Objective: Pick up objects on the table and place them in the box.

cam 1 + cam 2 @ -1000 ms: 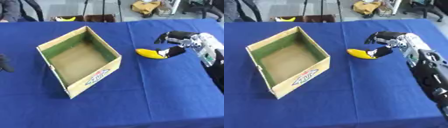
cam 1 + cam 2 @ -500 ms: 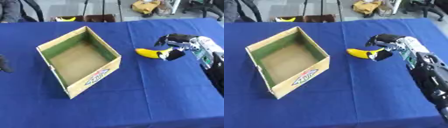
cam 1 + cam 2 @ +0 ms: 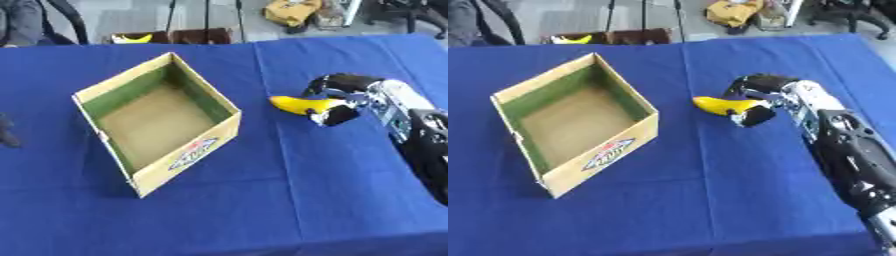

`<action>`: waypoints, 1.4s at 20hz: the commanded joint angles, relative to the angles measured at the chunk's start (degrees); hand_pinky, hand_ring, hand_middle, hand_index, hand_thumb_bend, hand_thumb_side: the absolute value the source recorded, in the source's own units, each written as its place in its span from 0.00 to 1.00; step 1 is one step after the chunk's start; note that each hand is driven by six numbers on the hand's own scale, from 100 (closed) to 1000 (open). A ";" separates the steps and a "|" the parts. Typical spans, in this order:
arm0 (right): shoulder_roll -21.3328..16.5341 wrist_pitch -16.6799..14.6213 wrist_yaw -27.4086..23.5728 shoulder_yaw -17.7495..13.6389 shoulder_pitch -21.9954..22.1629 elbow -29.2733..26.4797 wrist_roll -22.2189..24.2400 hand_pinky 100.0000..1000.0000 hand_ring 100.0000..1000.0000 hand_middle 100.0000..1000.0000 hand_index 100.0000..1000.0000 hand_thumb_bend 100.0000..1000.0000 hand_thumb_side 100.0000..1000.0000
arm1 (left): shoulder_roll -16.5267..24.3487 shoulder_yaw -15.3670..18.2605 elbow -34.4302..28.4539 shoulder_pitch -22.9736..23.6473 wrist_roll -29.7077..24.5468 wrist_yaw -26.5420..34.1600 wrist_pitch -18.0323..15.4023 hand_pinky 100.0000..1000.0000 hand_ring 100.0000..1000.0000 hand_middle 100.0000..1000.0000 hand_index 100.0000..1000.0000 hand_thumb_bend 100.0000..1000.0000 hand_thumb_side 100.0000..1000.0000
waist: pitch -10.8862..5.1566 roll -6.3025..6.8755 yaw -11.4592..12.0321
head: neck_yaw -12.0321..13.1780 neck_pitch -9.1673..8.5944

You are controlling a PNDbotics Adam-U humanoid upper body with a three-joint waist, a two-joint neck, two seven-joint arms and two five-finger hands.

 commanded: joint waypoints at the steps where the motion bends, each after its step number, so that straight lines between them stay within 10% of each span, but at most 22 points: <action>1: -1.01 -0.48 1.04 -0.38 -0.85 -0.29 -0.08 0.69 0.78 0.76 0.86 0.00 0.58 | 1.18 -0.07 -0.74 -0.31 -0.11 0.16 -0.05 0.48 0.39 0.48 0.61 0.13 1.00 | -0.97 0.03 0.05 | -0.20 0.38; 18: -0.14 -1.08 3.92 0.07 -0.61 0.07 0.25 0.65 0.70 0.73 0.84 0.00 0.42 | 1.02 0.01 -0.79 -0.38 -0.07 0.13 0.05 0.48 0.39 0.48 0.61 0.13 1.00 | -0.82 -0.06 0.18 | -0.17 0.28; 28: -0.04 -0.53 4.69 -0.22 -0.89 -0.57 -2.23 0.55 0.52 0.50 0.74 0.00 0.26 | 0.99 0.08 -0.82 -0.38 0.01 0.15 0.12 0.48 0.39 0.48 0.61 0.14 1.00 | -0.82 -0.13 0.18 | -0.17 0.26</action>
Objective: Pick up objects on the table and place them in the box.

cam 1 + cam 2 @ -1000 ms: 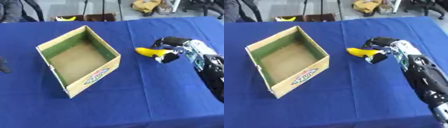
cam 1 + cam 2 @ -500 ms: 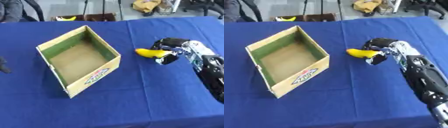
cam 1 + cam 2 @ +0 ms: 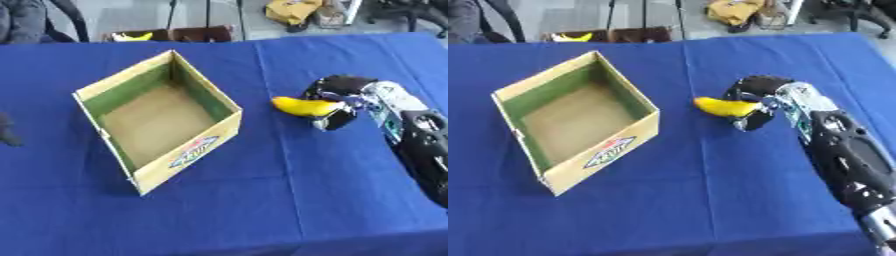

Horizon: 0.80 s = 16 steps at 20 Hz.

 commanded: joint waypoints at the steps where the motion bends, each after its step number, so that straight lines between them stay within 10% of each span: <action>1: -1.09 0.35 0.16 -0.38 -0.97 -1.06 -1.06 0.55 0.52 0.49 0.74 0.00 0.26 | 1.01 0.10 -0.82 -0.38 0.01 0.15 0.12 0.48 0.39 0.48 0.61 0.14 1.00 | -0.82 -0.05 -0.03 | -0.14 0.05; 16: -2.12 2.34 -5.53 -1.01 -4.70 -6.53 -0.12 0.55 0.50 0.48 0.75 0.00 0.24 | 1.30 0.32 -0.87 -0.30 0.26 0.11 0.24 0.48 0.39 0.48 0.61 0.14 1.00 | -1.10 -0.55 -0.29 | 0.29 -0.10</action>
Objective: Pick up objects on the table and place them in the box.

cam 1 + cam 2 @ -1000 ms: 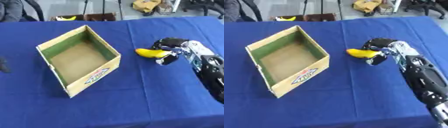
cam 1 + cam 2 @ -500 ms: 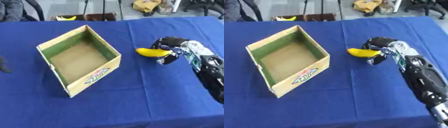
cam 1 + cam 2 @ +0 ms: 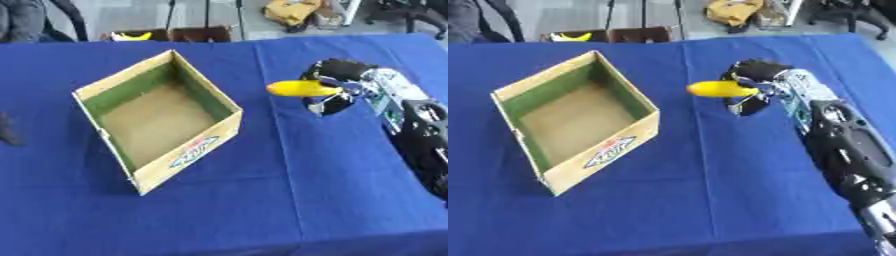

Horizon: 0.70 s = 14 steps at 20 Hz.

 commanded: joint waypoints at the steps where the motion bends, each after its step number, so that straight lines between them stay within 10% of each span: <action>1: -2.07 0.46 -1.51 -0.60 -2.21 -2.39 0.38 0.55 0.50 0.48 0.75 0.00 0.20 | 1.33 0.30 -0.87 -0.30 0.12 0.11 0.09 0.48 0.39 0.48 0.61 0.14 1.00 | -1.13 -0.11 -0.04 | 0.18 -0.11; 14: 1.10 -2.58 -1.26 2.64 -9.01 -4.85 3.22 0.57 0.52 0.50 0.75 0.00 0.24 | 1.88 0.04 -0.81 -0.19 -0.03 0.19 0.37 0.48 0.39 0.48 0.61 0.14 1.00 | -2.08 -1.02 1.36 | 0.08 0.02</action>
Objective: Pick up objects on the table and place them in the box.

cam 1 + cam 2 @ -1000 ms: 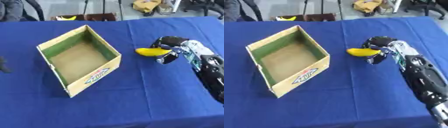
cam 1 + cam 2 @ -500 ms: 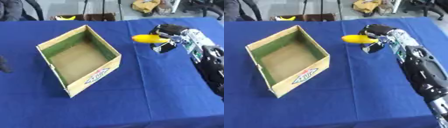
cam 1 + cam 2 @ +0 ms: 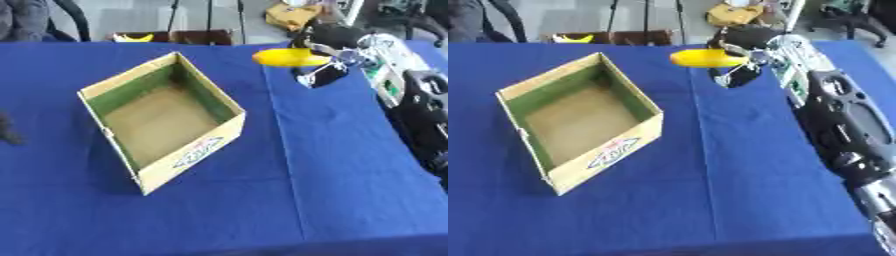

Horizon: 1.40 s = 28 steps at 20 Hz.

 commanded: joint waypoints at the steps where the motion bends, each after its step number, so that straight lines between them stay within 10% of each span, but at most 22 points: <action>1: 0.54 -0.99 0.16 0.60 -2.49 -1.34 0.67 0.57 0.52 0.50 0.75 0.00 0.24 | 1.56 -0.01 -0.80 -0.24 -0.06 0.23 0.14 0.48 0.39 0.48 0.61 0.14 1.00 | -1.14 0.14 0.37 | -0.10 0.08; 28: 16.09 -6.08 10.94 3.73 -4.75 8.36 2.18 0.58 0.54 0.51 0.76 0.00 0.26 | 0.62 -1.62 -0.98 -2.40 -1.59 1.85 0.32 0.47 0.39 0.47 0.61 0.14 1.00 | -0.97 0.33 10.23 | -3.01 -0.62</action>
